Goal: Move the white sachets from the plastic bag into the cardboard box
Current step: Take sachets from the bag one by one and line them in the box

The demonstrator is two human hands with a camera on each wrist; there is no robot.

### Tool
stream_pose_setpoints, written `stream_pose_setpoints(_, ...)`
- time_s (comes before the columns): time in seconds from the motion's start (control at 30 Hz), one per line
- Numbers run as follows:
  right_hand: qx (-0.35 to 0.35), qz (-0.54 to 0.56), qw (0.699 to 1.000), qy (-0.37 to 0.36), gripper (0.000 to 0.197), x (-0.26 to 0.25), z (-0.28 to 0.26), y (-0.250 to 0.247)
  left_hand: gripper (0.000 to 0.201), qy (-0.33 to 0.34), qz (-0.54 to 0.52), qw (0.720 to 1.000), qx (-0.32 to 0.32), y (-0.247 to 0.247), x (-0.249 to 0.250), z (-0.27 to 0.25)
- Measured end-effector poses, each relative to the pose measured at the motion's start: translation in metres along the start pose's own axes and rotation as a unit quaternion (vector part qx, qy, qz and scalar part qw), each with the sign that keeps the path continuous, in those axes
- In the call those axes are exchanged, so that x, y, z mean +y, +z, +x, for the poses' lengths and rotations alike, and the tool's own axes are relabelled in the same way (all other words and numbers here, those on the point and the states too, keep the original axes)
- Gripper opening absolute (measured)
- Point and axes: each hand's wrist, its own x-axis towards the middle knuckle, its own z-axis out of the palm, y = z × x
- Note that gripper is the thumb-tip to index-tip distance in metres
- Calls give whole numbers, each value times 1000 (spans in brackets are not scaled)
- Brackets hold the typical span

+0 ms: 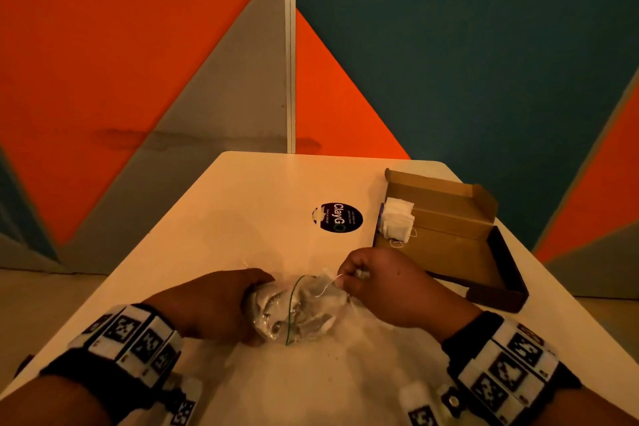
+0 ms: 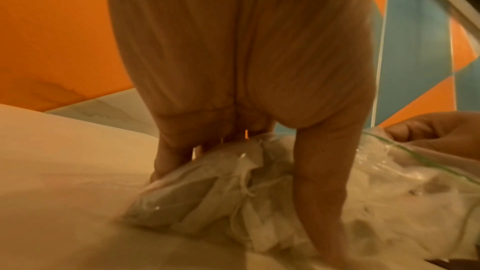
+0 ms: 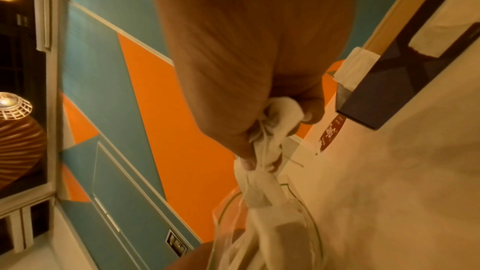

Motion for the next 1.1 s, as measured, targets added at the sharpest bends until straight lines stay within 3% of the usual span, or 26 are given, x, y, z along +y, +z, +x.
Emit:
stream_pose_setpoints(0.17,22,24,999,4,12,1,-9,-3,118,4,-54,997,-61,-2,3,-4)
stream_pose_setpoints(0.3,26,51,998,2,11,-2,-14,0,120,0,-48,996,-75,-8,11,-10)
stream_pose_setpoints(0.37,26,56,998,-1,11,-6,-16,0,106,21,-13,1000,1,-11,17,-13)
stream_pose_setpoints(0.47,31,62,998,-14,9,-11,-19,-4,68,84,-32,987,130,-14,36,-18)
stream_pose_setpoints(0.6,26,46,998,-34,8,-19,-21,-8,44,154,-61,967,192,-11,64,-17)
stream_pose_setpoints(0.7,31,68,996,-43,7,-20,-22,-11,21,156,-75,955,242,-11,71,-15)
stream_pose_setpoints(0.9,76,157,984,-20,6,-16,-18,-15,11,88,-205,936,271,-22,62,-22)
stream_pose_setpoints(1.1,53,171,984,-10,6,-26,-10,-5,10,56,-421,866,264,-31,55,-27)
